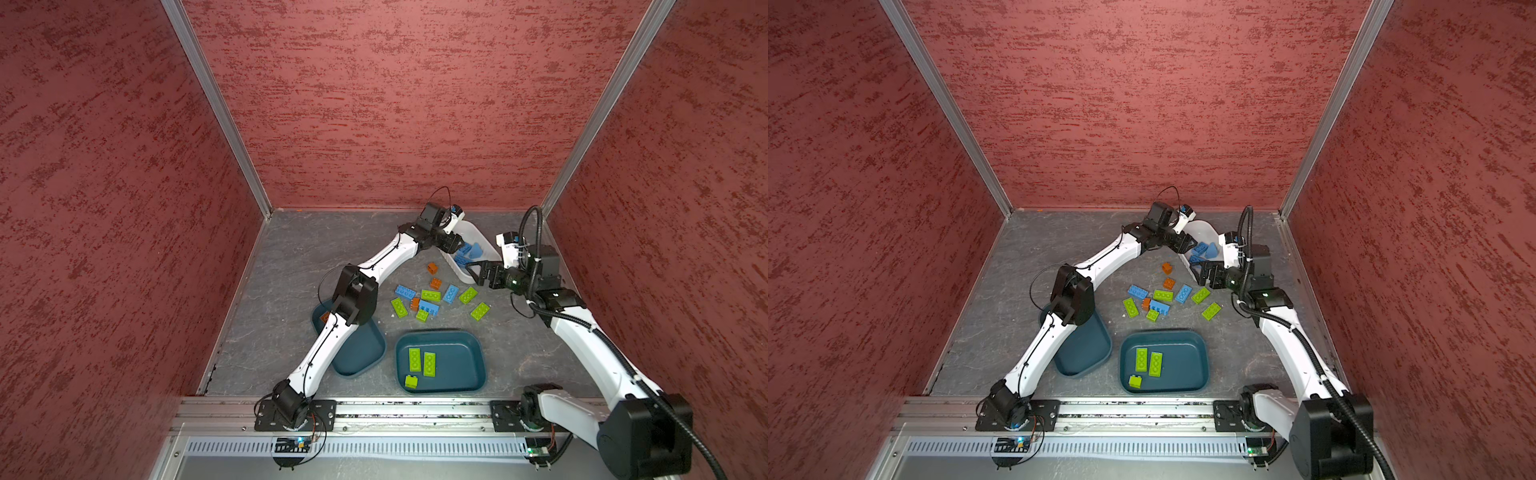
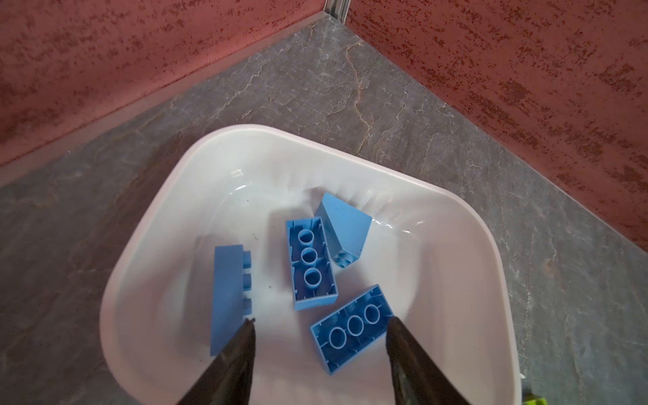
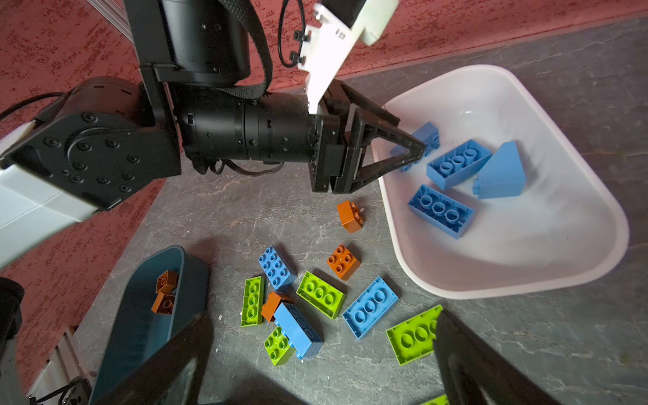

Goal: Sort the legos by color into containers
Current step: 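Move the left gripper to the pile and grasp a small blue brick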

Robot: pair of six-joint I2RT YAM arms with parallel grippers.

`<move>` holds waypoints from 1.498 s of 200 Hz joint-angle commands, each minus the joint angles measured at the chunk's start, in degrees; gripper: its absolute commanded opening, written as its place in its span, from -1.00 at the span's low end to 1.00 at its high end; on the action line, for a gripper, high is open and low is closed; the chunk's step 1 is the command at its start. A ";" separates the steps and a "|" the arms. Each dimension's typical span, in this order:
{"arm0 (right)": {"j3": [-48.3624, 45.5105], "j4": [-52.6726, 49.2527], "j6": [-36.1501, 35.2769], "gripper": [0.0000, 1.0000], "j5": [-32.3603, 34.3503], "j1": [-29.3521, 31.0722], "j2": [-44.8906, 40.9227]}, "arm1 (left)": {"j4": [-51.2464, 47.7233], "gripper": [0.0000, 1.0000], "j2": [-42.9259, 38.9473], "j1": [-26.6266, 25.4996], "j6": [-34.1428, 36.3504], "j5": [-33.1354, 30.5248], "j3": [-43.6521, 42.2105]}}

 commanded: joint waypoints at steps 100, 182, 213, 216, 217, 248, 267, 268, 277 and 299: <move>-0.99 2.49 -1.64 0.98 -6.75 0.00 2.01 | -14.91 0.37 -32.34 -0.70 17.53 -7.77 -37.21; -1.92 4.23 -1.03 0.98 -8.62 0.17 3.01 | -20.80 0.30 -38.03 0.91 32.70 -9.93 -50.28; -2.64 4.32 -0.80 0.98 -8.73 0.28 2.50 | -22.59 0.29 -34.71 1.24 37.88 -10.21 -49.29; -2.69 4.40 -0.68 0.98 -8.73 0.26 2.46 | -22.72 0.29 -34.30 1.30 38.21 -10.28 -49.05; -2.77 4.40 -0.67 0.98 -8.73 0.27 2.46 | -22.74 0.29 -34.18 1.36 38.31 -10.26 -49.01; -3.30 4.31 -0.59 0.98 -8.65 0.37 2.18 | -21.53 0.29 -31.66 1.67 41.36 -10.79 -48.71; -3.46 4.32 -0.56 0.98 -8.66 0.37 2.16 | -20.89 0.28 -30.15 1.74 42.56 -11.42 -47.87; -3.41 4.36 -0.57 0.98 -8.65 0.37 2.18 | -20.85 0.28 -30.08 1.75 42.64 -11.44 -47.85; -3.45 4.35 -0.57 0.98 -8.65 0.39 2.19 | -20.65 0.27 -29.36 1.77 43.11 -11.68 -47.52; -3.39 4.05 -0.79 0.98 -8.57 0.38 2.13 | -20.75 0.26 -27.67 1.76 43.56 -11.87 -46.46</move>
